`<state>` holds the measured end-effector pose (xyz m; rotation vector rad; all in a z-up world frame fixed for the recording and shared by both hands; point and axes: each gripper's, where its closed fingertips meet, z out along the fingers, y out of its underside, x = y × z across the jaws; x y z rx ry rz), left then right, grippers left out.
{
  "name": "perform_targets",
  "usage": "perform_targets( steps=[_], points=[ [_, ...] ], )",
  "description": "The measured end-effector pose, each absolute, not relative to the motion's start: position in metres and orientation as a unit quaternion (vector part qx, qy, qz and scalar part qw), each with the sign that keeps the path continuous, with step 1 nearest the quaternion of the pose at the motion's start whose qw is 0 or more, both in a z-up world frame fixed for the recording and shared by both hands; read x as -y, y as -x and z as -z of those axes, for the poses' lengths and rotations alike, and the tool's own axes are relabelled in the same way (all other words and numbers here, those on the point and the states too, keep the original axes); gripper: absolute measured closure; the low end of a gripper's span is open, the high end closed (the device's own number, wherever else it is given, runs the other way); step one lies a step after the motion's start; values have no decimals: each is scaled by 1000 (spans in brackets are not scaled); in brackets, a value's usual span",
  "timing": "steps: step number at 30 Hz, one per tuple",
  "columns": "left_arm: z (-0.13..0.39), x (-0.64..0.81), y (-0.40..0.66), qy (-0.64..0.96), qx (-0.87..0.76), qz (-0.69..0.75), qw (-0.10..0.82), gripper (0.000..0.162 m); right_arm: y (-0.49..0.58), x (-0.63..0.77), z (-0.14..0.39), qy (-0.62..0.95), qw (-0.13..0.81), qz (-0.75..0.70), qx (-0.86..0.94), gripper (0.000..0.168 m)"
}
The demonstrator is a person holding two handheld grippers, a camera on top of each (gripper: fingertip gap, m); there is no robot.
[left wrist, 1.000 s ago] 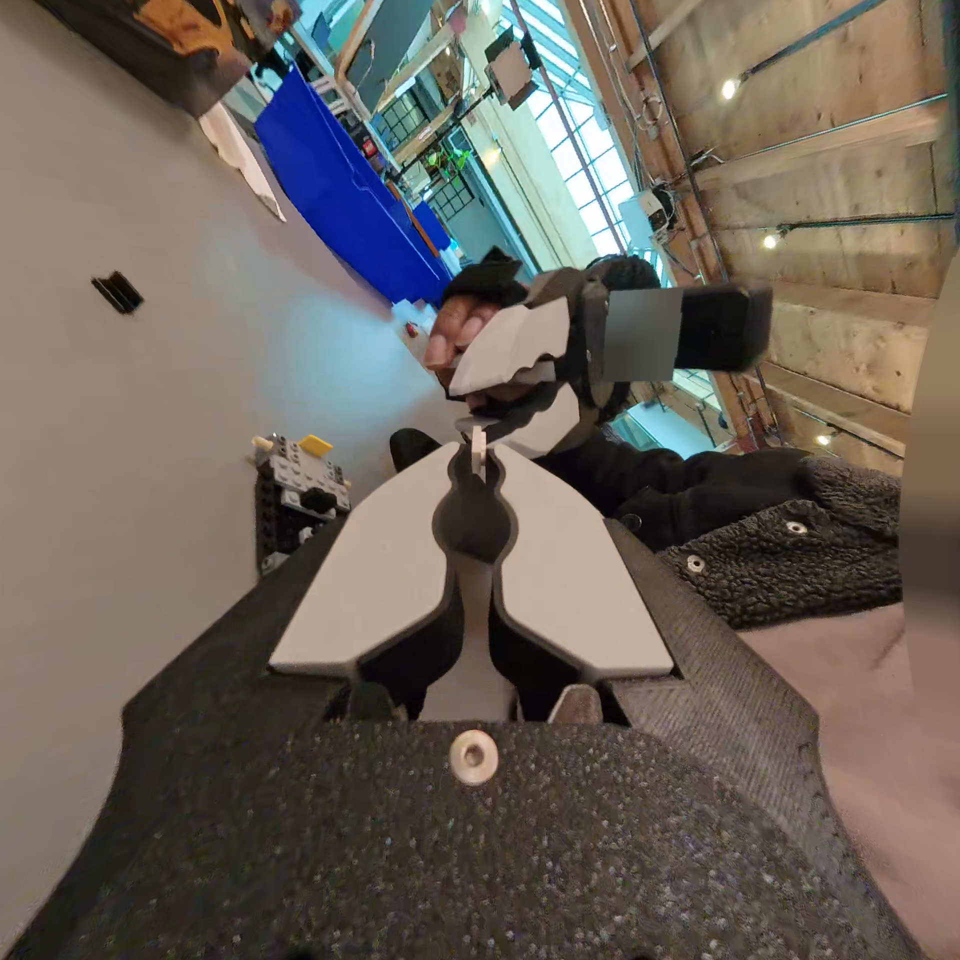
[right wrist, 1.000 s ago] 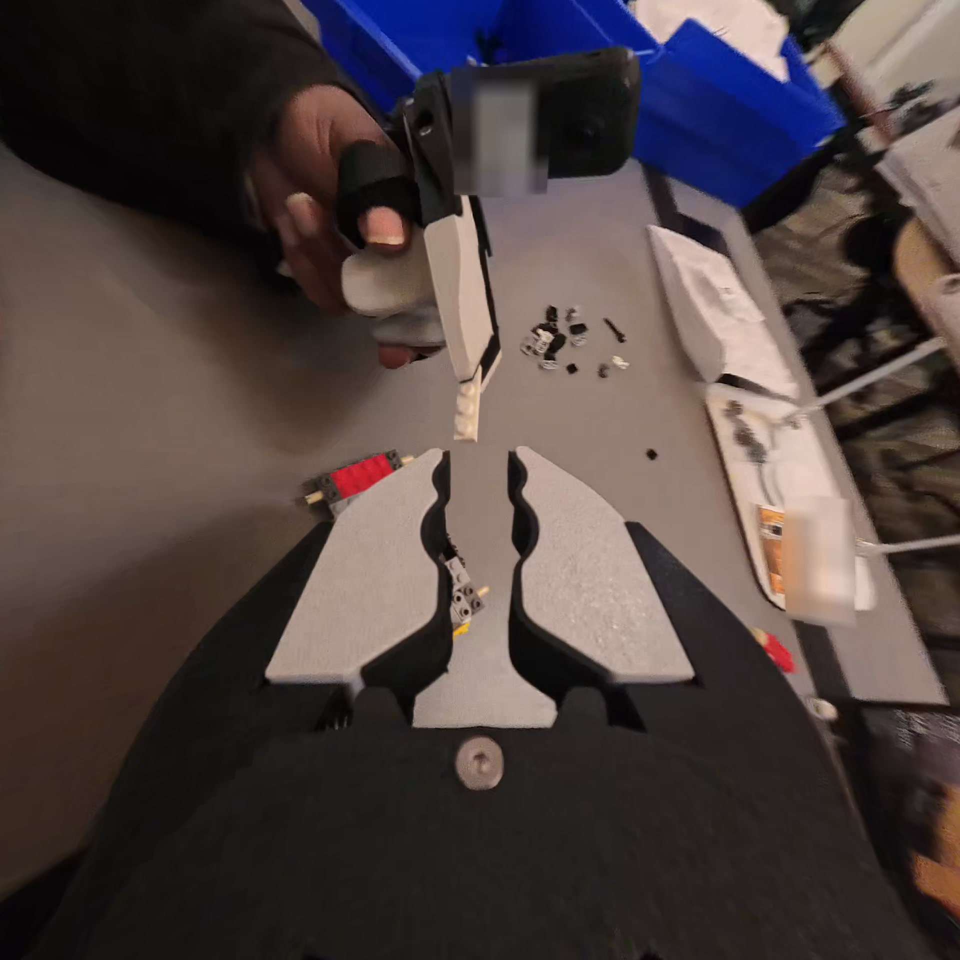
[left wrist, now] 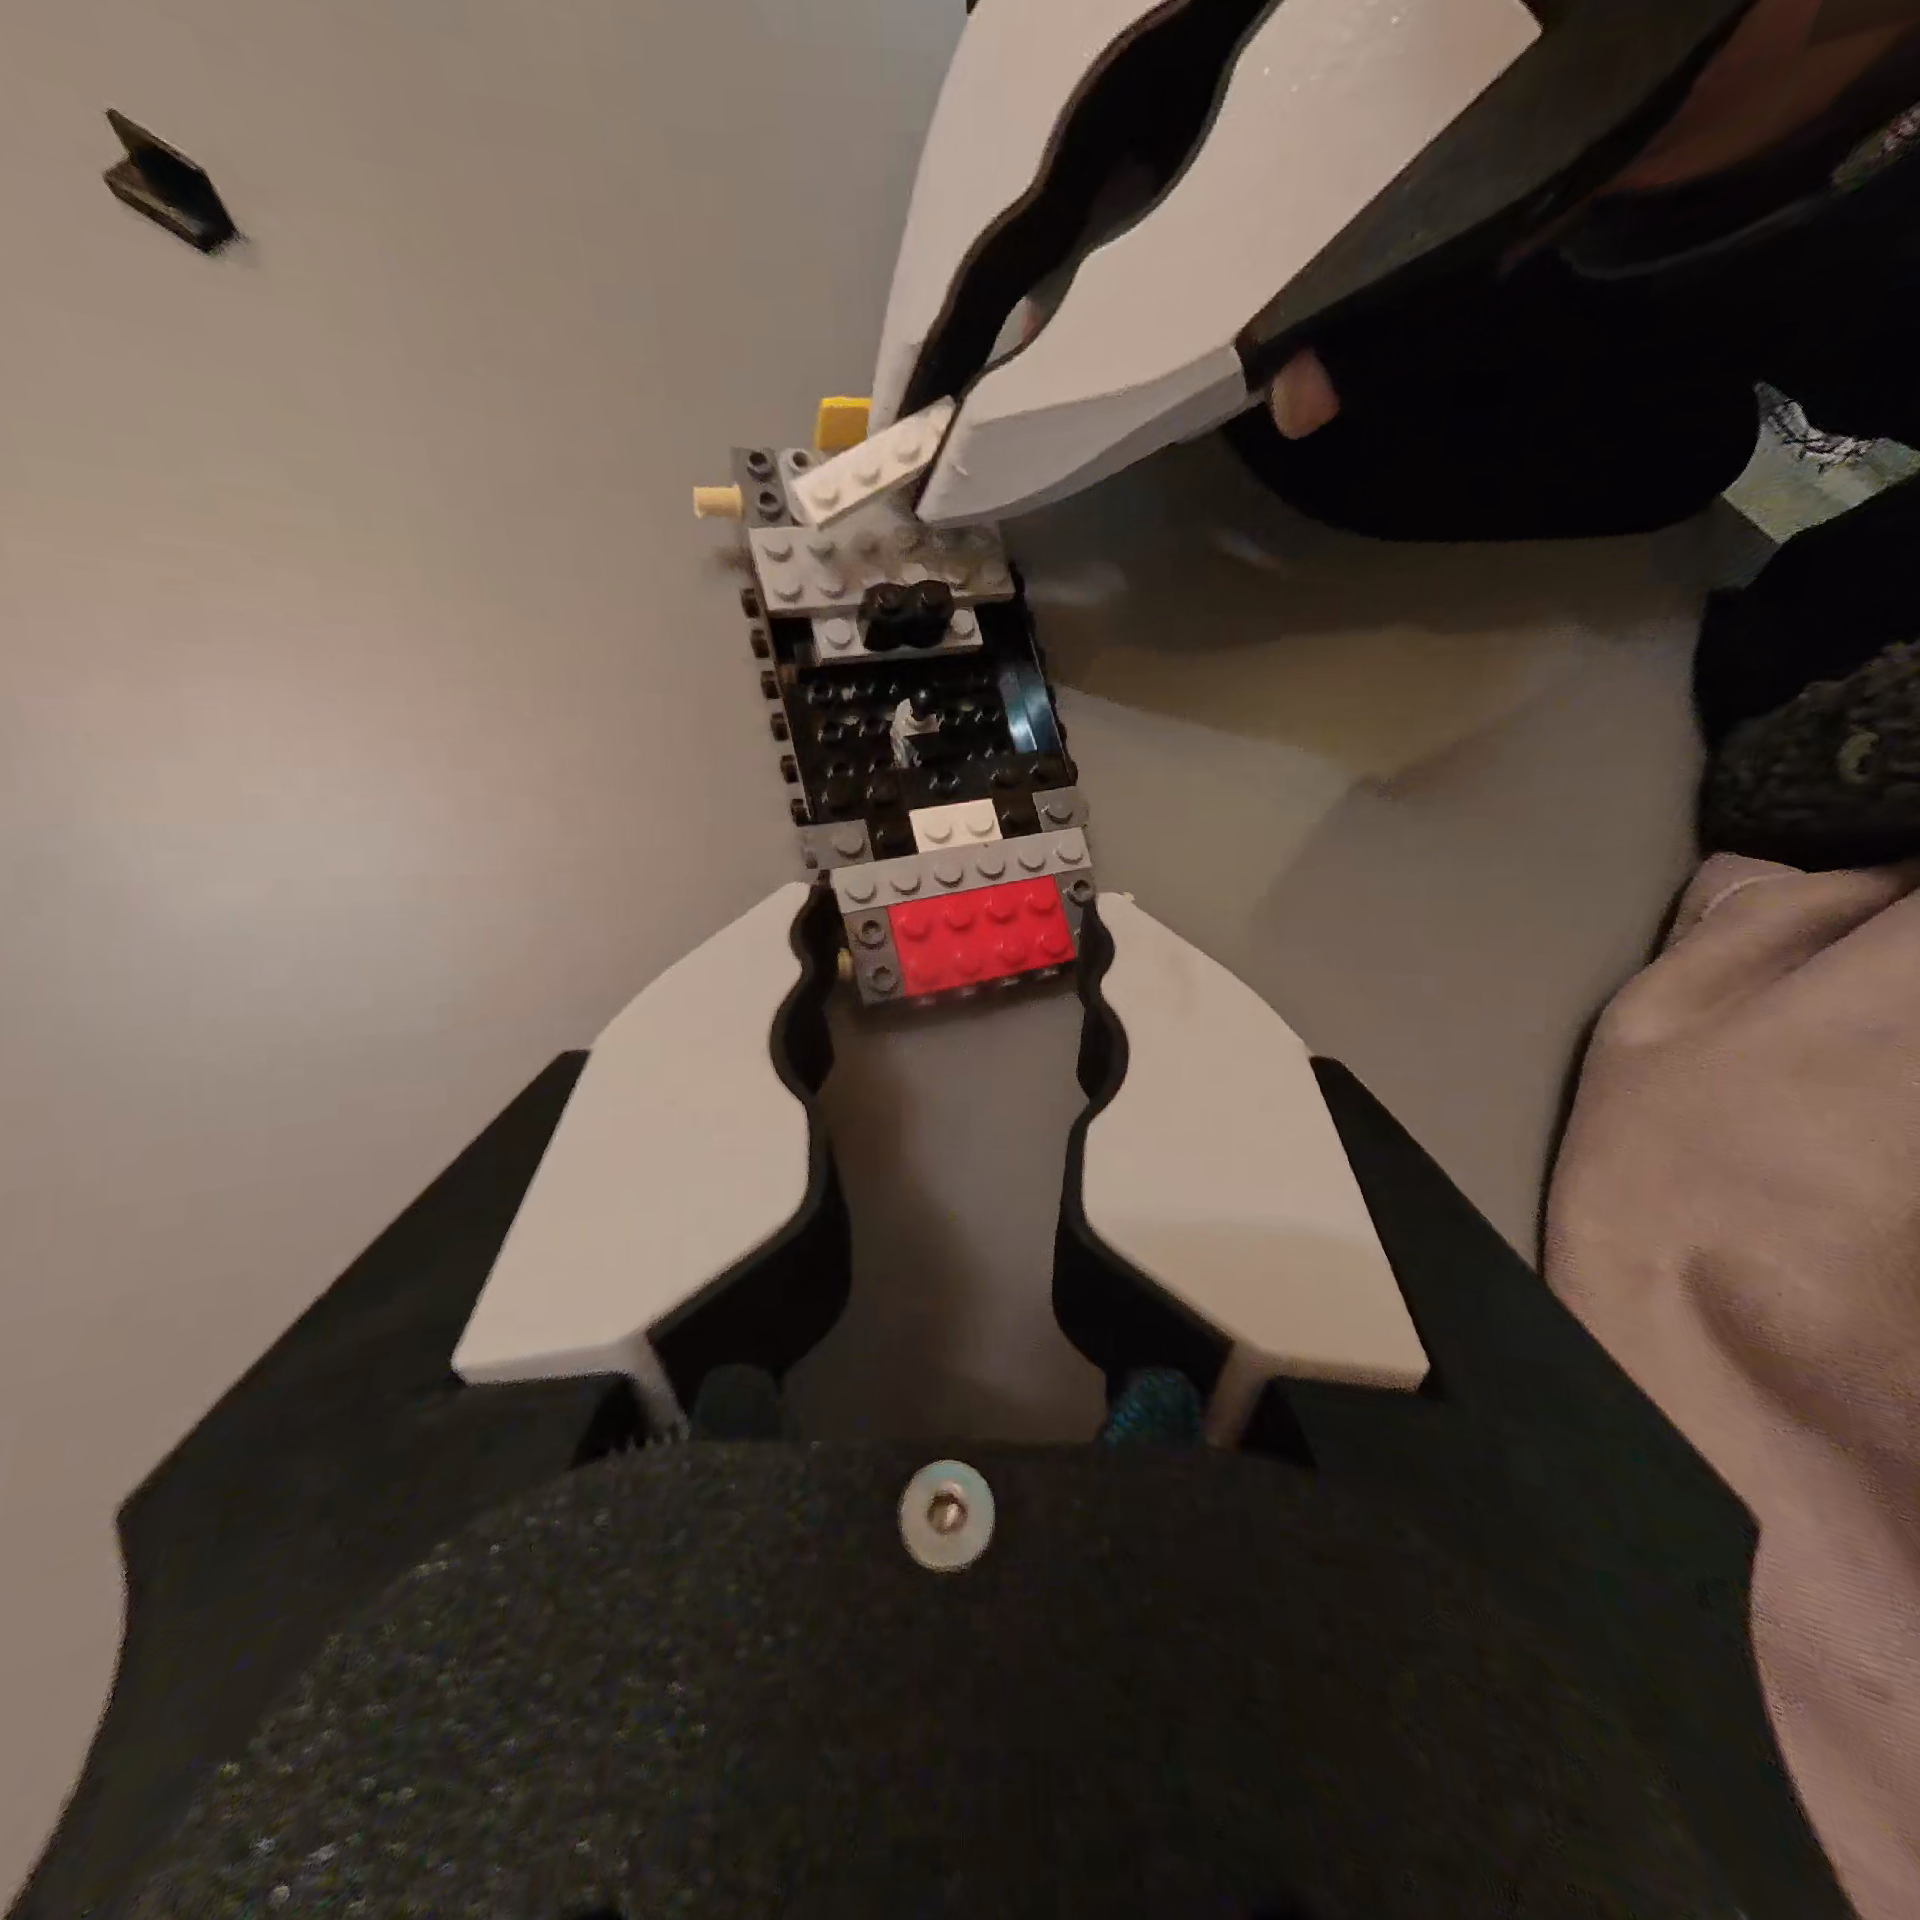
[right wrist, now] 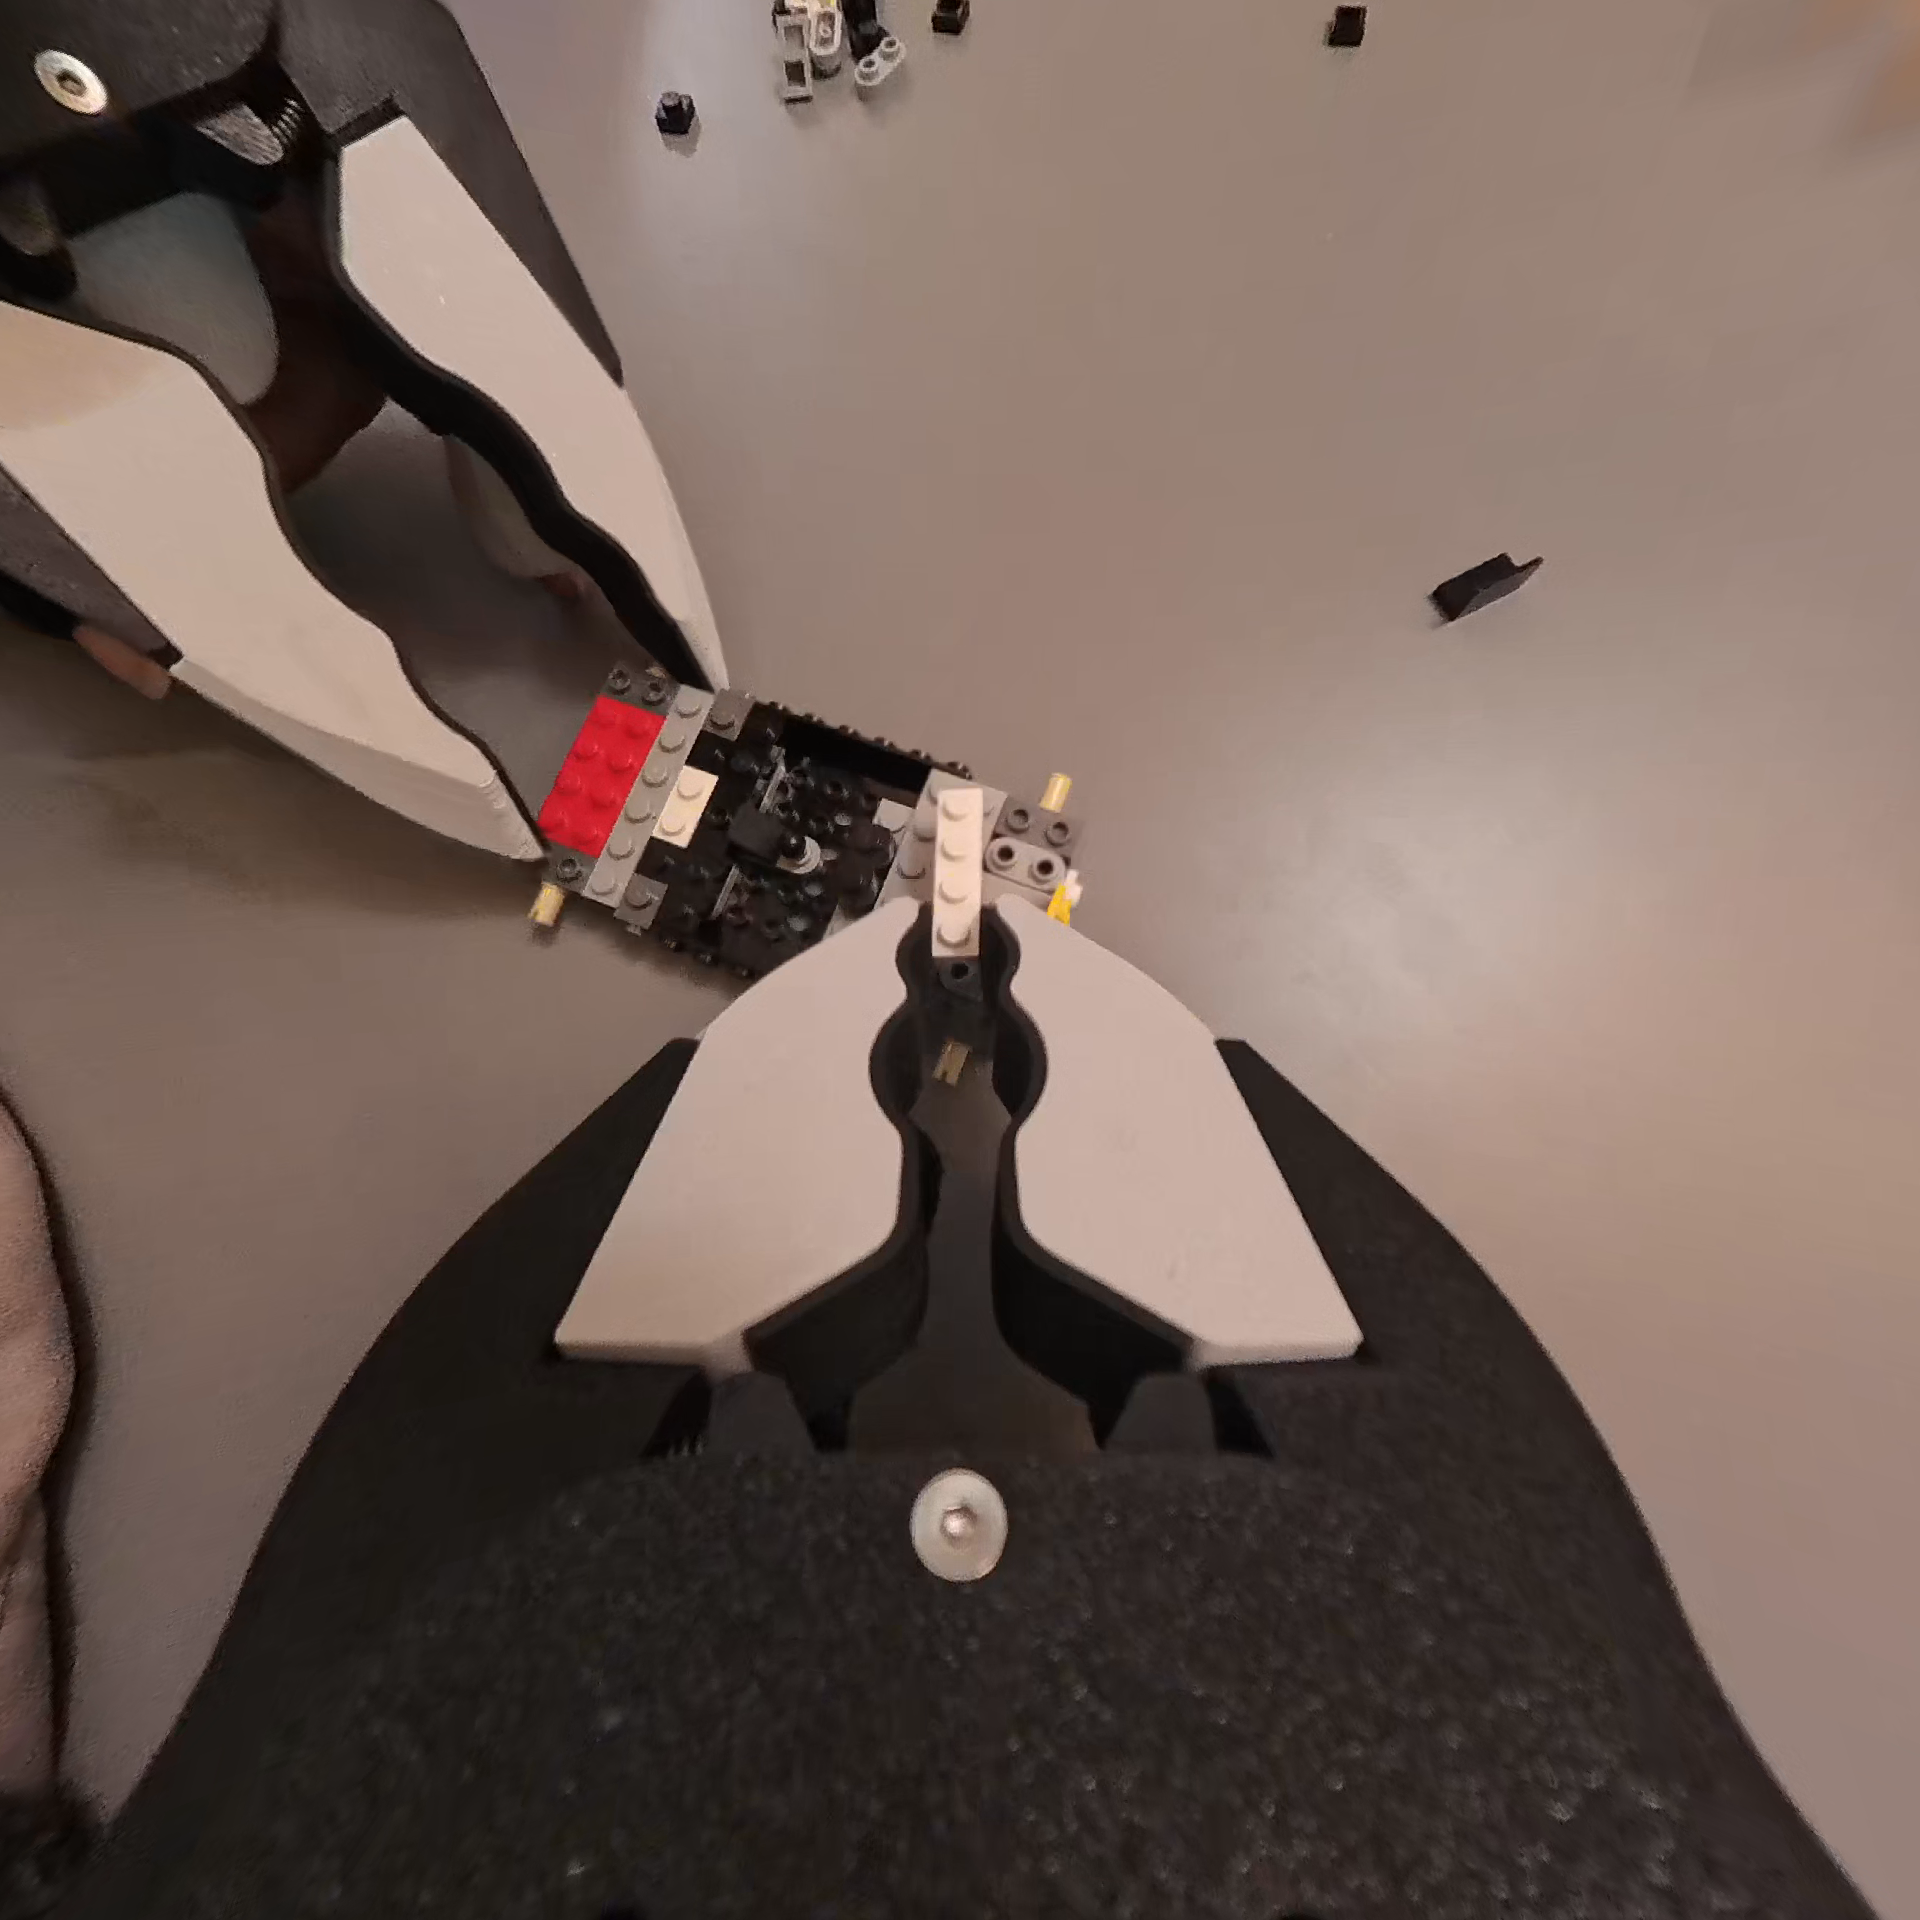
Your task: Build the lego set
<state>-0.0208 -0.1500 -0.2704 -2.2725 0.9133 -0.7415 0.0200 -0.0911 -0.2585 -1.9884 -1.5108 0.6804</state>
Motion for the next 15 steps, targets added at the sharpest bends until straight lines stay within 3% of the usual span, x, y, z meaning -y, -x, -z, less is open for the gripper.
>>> perform_targets(
  steps=[15],
  points=[
    [263,168,4,841,-352,311,268,115,-27,97,262,740,251,-247,573,161]
  ],
)
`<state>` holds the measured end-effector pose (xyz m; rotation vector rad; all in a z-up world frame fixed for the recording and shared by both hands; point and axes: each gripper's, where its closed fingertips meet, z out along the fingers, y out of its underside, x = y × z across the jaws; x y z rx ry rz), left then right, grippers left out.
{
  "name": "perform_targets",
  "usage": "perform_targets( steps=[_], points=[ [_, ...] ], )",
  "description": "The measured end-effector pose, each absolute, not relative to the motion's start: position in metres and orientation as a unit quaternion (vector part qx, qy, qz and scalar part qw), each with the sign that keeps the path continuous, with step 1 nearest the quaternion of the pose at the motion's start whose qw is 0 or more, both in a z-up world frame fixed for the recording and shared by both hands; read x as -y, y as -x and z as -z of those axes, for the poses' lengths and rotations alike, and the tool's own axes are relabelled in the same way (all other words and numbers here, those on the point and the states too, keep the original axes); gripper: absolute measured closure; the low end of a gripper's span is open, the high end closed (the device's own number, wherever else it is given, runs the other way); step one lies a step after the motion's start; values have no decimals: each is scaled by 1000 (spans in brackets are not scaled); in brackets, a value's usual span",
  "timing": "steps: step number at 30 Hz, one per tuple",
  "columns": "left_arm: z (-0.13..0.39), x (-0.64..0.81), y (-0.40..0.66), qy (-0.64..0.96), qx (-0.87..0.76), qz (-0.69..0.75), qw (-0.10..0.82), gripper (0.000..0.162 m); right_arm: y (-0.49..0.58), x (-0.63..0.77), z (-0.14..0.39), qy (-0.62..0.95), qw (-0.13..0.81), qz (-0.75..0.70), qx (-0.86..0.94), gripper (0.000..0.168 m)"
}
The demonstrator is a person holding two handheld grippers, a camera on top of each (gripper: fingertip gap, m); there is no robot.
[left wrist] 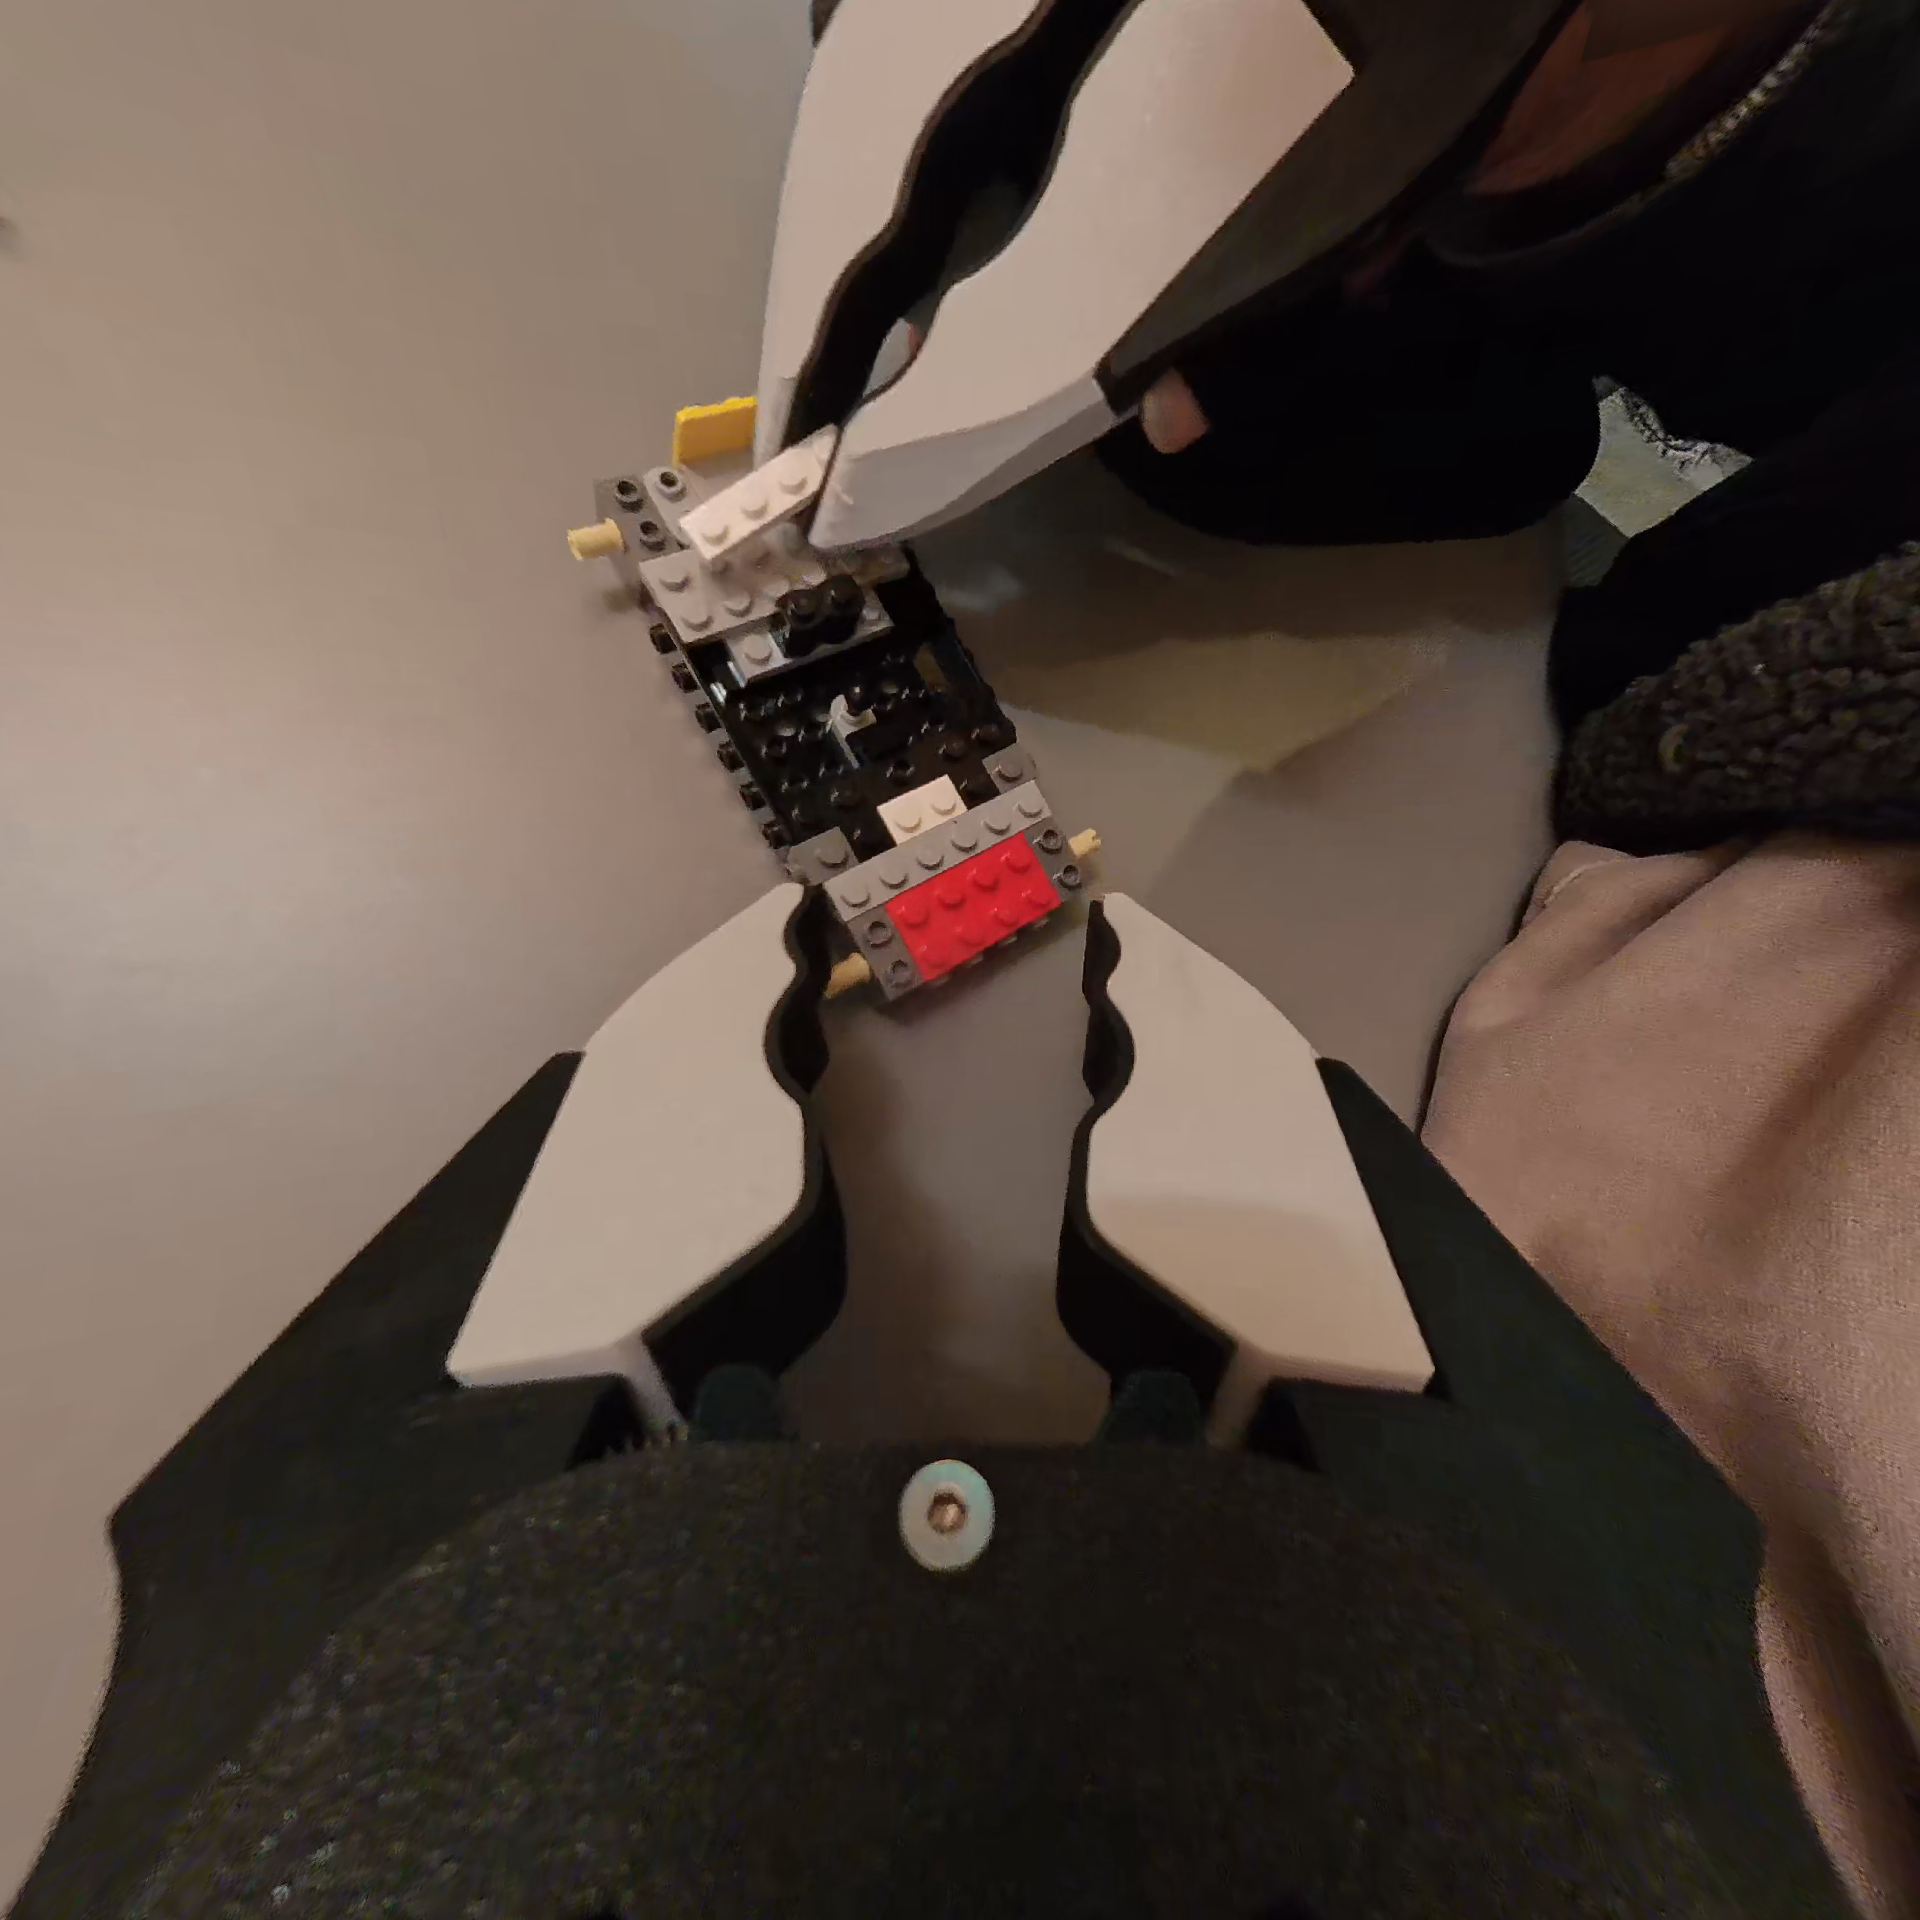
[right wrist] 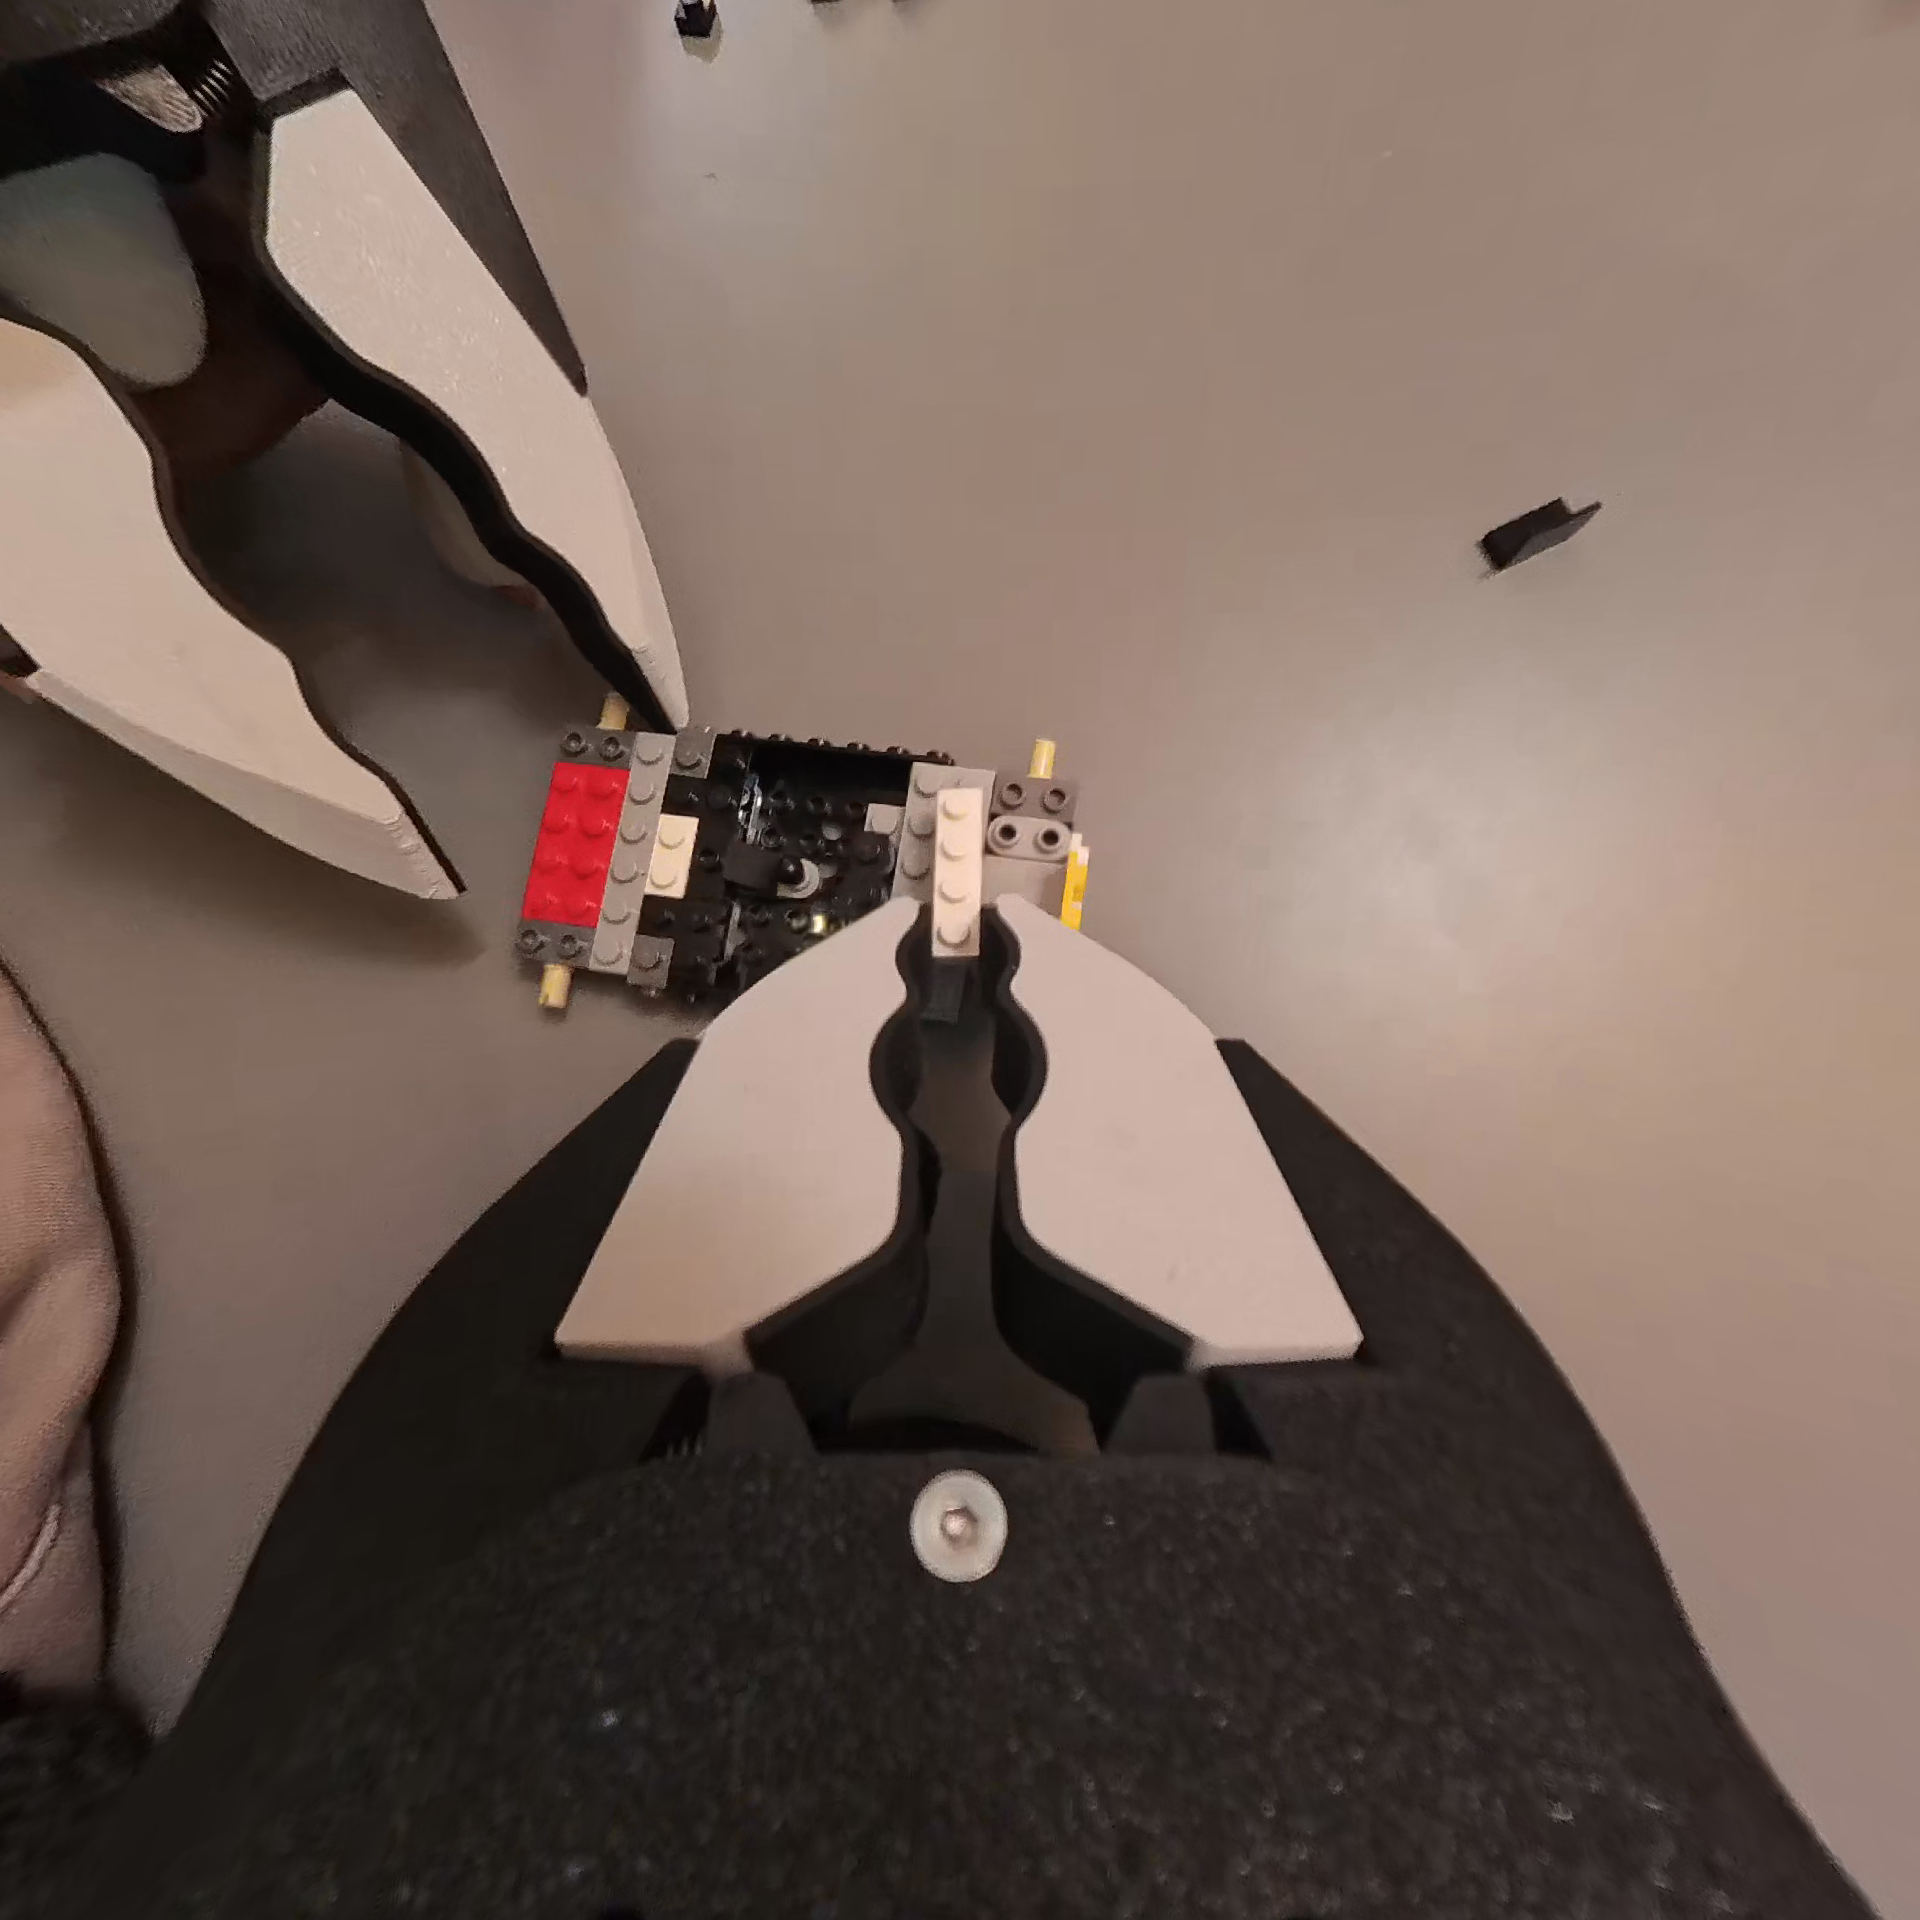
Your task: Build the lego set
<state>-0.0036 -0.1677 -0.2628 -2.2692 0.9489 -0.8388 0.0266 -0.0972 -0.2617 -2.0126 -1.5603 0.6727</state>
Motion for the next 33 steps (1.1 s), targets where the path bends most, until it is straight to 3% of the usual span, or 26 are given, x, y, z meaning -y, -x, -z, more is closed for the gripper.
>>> perform_targets(
  steps=[10,22,33],
  points=[
    [253,175,-7,822,-353,358,266,116,-30,95,256,726,265,-244,586,161],
    [245,149,6,811,-353,319,341,124,-46,99,259,735,262,-250,573,160],
    [247,116,-2,707,-578,231,336,146,-38,106,261,728,231,-245,597,161]
  ],
)
